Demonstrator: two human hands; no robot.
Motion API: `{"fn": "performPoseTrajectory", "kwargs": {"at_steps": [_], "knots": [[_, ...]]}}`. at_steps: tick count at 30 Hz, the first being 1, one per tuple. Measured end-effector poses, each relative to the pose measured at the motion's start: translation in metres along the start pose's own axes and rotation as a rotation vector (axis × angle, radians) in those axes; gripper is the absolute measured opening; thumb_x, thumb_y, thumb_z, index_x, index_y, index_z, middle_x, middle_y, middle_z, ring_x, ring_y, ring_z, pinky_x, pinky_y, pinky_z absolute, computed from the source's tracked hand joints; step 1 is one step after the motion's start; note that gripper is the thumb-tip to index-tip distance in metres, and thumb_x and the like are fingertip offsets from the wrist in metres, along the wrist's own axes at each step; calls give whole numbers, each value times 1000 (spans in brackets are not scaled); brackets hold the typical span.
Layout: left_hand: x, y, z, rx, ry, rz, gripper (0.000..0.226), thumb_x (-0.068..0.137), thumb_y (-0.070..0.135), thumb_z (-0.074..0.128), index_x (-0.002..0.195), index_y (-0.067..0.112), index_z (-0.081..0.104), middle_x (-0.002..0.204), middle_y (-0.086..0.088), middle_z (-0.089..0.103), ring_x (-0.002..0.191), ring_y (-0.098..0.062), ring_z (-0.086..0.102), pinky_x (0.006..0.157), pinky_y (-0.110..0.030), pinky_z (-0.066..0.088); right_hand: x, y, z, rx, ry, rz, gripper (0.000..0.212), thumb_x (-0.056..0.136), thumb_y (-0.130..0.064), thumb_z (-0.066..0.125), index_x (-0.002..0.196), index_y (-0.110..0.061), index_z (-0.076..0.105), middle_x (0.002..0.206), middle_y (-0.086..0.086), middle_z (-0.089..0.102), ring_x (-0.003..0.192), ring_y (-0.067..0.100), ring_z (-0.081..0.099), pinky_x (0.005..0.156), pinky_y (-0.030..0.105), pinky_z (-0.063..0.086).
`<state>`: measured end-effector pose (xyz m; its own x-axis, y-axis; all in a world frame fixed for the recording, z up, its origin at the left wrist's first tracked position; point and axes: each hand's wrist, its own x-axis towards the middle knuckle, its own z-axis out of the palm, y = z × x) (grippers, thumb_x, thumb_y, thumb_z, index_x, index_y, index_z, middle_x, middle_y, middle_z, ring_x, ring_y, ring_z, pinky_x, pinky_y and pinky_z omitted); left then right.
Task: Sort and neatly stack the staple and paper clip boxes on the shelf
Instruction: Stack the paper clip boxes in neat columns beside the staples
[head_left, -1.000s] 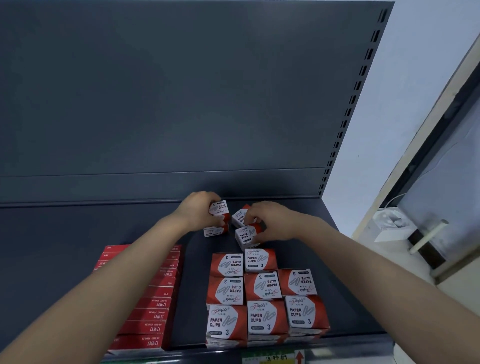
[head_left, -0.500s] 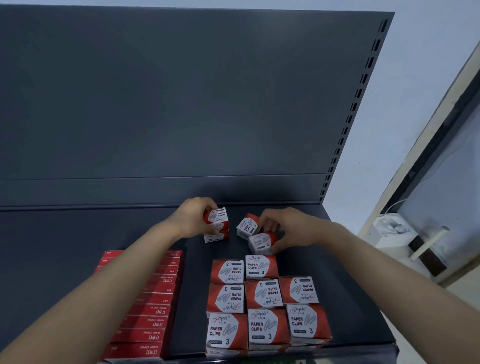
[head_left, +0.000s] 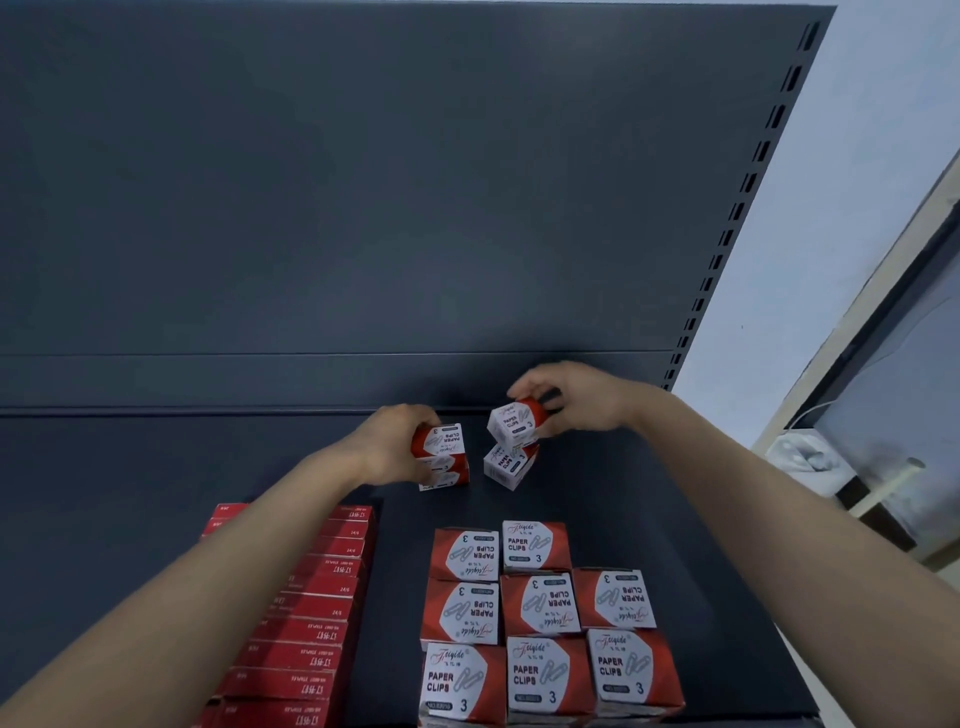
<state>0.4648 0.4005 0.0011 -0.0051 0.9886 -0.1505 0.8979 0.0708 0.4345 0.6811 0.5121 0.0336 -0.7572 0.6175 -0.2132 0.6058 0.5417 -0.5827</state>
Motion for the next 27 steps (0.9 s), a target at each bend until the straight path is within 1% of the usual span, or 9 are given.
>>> {"fn": "performPoseTrajectory", "kwargs": {"at_steps": [3,6,9,13,16,18,21,24,27], "knots": [[0,-2,0,6,0,2,44,67,19,80,106,17,59,98,5,61,86,-13,56,72,-24,44,7,-6,10,-207,-145,-17,54,81,-7,69,130,-17,50,130,2,49,120,19,48,104,34,42],[1,-1,0,13,-5,-5,44,67,19,79,106,16,58,98,4,60,87,-14,57,74,-26,46,11,-10,19,-336,-216,-6,58,79,-11,70,130,-23,45,126,-2,49,112,17,49,95,34,44],[2,2,1,22,-10,-5,42,67,20,79,104,16,59,95,5,59,84,-13,55,70,-24,43,12,-12,24,-396,-198,-25,51,77,-14,73,122,-19,50,119,0,56,99,14,48,85,32,45],[1,6,2,32,-8,10,34,68,20,79,96,16,60,94,3,61,83,-14,56,67,-23,44,-2,-9,22,-487,-159,-49,41,75,-22,75,110,-15,56,102,-2,57,89,13,45,75,26,37],[-1,12,4,29,-35,47,31,68,21,79,90,21,56,87,10,55,80,-11,53,59,-17,38,-26,1,21,-487,-156,-20,40,74,-24,76,107,-14,56,97,-3,56,88,15,49,75,28,42],[-3,16,6,27,-50,63,32,69,20,79,94,18,59,91,8,56,83,-11,54,63,-18,42,-45,5,22,-463,-167,6,41,75,-25,75,109,-14,56,102,-1,57,92,16,53,79,30,45],[-4,21,9,39,-51,85,38,67,19,79,101,13,62,99,2,61,88,-15,57,74,-27,46,-69,8,25,-437,-200,32,43,75,-28,76,111,-14,56,108,-1,58,98,17,55,83,30,46],[-6,21,12,32,-65,95,37,66,21,81,98,17,61,95,6,61,85,-12,56,70,-23,45,-83,8,26,-363,-253,76,45,77,-37,74,112,-16,56,112,-2,60,100,15,58,88,32,50],[-9,20,11,-22,-94,95,39,67,21,82,100,19,61,94,9,61,85,-11,58,71,-22,46,-90,6,26,-221,-287,130,38,87,-42,62,114,-15,58,114,-1,64,102,15,61,93,36,50]]}}
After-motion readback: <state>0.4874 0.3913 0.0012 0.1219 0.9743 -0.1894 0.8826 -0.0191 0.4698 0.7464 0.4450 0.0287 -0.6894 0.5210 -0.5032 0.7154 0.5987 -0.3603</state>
